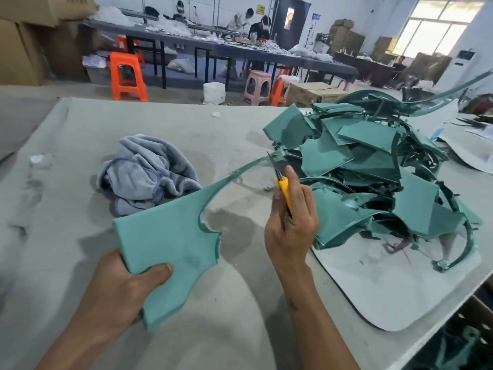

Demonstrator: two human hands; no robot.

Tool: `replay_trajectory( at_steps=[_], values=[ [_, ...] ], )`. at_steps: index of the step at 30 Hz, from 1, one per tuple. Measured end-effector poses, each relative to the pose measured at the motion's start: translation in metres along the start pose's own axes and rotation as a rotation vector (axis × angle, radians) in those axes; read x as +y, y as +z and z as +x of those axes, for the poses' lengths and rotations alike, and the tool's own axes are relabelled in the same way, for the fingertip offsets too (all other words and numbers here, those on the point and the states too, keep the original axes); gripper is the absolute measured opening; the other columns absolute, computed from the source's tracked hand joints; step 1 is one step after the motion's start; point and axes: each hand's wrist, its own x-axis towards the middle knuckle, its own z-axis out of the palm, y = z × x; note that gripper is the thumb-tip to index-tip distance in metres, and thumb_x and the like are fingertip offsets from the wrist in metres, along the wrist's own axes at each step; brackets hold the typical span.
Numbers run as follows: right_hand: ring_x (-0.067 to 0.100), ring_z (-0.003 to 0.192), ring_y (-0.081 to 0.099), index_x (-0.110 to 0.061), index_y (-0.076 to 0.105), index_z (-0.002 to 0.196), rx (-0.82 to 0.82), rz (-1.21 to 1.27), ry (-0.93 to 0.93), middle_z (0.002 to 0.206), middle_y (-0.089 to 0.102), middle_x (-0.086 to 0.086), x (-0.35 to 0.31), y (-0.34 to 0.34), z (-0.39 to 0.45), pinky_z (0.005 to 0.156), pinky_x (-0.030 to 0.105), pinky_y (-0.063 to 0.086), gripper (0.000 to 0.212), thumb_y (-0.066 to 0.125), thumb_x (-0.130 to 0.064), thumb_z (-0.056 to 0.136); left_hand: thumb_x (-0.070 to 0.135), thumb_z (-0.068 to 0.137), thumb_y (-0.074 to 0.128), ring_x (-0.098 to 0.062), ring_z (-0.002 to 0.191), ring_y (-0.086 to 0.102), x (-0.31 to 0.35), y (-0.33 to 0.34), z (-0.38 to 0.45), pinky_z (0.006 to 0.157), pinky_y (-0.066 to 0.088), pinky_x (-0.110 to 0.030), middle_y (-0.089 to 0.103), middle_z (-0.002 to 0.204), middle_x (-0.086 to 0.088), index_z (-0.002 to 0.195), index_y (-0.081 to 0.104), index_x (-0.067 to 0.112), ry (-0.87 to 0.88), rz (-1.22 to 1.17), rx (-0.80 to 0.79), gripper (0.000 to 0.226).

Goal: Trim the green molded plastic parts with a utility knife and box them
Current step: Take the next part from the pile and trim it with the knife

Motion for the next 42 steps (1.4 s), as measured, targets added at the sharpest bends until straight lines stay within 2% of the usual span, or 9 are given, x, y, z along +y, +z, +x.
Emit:
replay_trajectory(
  at_steps=[3, 7, 12, 15, 19, 26, 32, 37, 42],
  values=[
    [0.004, 0.072, 0.054, -0.018, 0.066, 0.118, -0.093, 0.167, 0.282, 0.086, 0.059, -0.014, -0.018, 0.008, -0.005, 0.067, 0.027, 0.047, 0.025, 0.061, -0.037, 0.104, 0.014, 0.059, 0.074, -0.031, 0.083, 0.077, 0.001, -0.002, 0.001, 0.078, 0.061, -0.056, 0.080, 0.092, -0.007, 0.089, 0.081, 0.026, 0.017, -0.004, -0.003, 0.033],
    [0.033, 0.056, 0.043, -0.015, 0.054, 0.078, -0.328, 0.363, 0.582, 0.062, 0.047, 0.007, -0.025, 0.010, -0.009, 0.052, 0.051, 0.046, 0.054, 0.071, -0.065, 0.089, 0.021, 0.054, 0.081, -0.021, 0.078, 0.078, 0.002, 0.000, -0.004, 0.061, 0.062, -0.031, 0.080, 0.091, -0.004, 0.089, 0.081, 0.032, 0.057, 0.049, -0.125, 0.037],
    [0.019, 0.043, 0.037, -0.015, 0.057, 0.062, -0.449, 0.552, 0.720, 0.050, 0.043, 0.010, -0.038, 0.015, -0.015, 0.040, 0.035, 0.033, 0.041, 0.081, -0.042, 0.082, 0.027, 0.061, 0.088, -0.022, 0.094, 0.077, 0.001, 0.006, -0.015, 0.070, 0.061, -0.027, 0.079, 0.103, -0.005, 0.104, 0.079, 0.034, 0.035, 0.112, -0.359, 0.044],
    [0.017, 0.035, 0.037, -0.019, 0.057, 0.055, -0.477, 0.678, 0.867, 0.046, 0.045, 0.007, -0.038, 0.015, -0.015, 0.040, 0.024, 0.034, 0.037, 0.081, -0.026, 0.082, 0.061, 0.047, 0.095, -0.025, 0.093, 0.076, 0.003, -0.006, -0.015, 0.074, 0.063, -0.034, 0.077, 0.105, -0.017, 0.100, 0.082, 0.019, -0.163, -0.115, -0.454, 0.069],
    [0.015, 0.031, 0.042, 0.008, 0.065, 0.075, -0.685, 0.750, 0.989, 0.048, 0.050, 0.009, -0.048, 0.009, -0.010, 0.037, 0.021, 0.036, 0.035, 0.081, -0.023, 0.076, 0.083, 0.078, 0.058, -0.041, 0.125, 0.061, 0.012, -0.016, -0.002, 0.102, 0.049, -0.054, 0.062, 0.137, -0.024, 0.136, 0.065, 0.013, -0.254, -0.242, -0.613, 0.091],
    [0.016, 0.051, 0.041, -0.006, 0.065, 0.070, -0.925, 0.787, 0.685, 0.057, 0.049, 0.003, -0.071, 0.017, -0.036, 0.047, 0.025, 0.037, 0.030, 0.081, -0.025, 0.088, 0.035, 0.075, 0.086, -0.035, 0.099, 0.074, 0.015, 0.025, -0.014, 0.080, 0.060, -0.038, 0.075, 0.109, -0.020, 0.104, 0.077, 0.018, -0.251, -0.147, -0.502, 0.034],
    [0.016, 0.048, 0.055, -0.014, 0.063, 0.091, -0.514, 0.541, 0.507, 0.058, 0.055, -0.006, -0.062, 0.019, -0.025, 0.047, 0.029, 0.044, 0.057, 0.055, -0.071, 0.096, 0.014, 0.098, 0.057, -0.035, 0.106, 0.073, 0.022, 0.027, -0.009, 0.086, 0.058, -0.042, 0.074, 0.118, -0.015, 0.130, 0.063, 0.019, -0.347, -0.241, -0.383, 0.034],
    [0.011, 0.076, 0.051, -0.019, 0.058, 0.118, -0.391, 0.119, -0.028, 0.092, 0.061, -0.006, -0.024, 0.013, -0.013, 0.065, 0.028, 0.041, 0.021, 0.049, -0.036, 0.109, 0.015, 0.089, 0.056, -0.039, 0.105, 0.072, 0.026, 0.028, -0.007, 0.080, 0.060, -0.037, 0.071, 0.115, -0.028, 0.115, 0.059, -0.003, -0.350, -0.303, -0.471, 0.032],
    [0.026, 0.083, 0.061, -0.009, 0.064, 0.121, -0.474, 0.017, -0.016, 0.100, 0.071, 0.009, -0.015, 0.019, -0.021, 0.067, 0.031, 0.037, 0.030, 0.052, -0.032, 0.106, 0.010, 0.090, 0.055, -0.041, 0.108, 0.071, 0.024, 0.038, -0.014, 0.078, 0.060, -0.035, 0.067, 0.118, -0.035, 0.090, 0.050, 0.001, -0.366, -0.407, -0.568, 0.010]
  ],
)
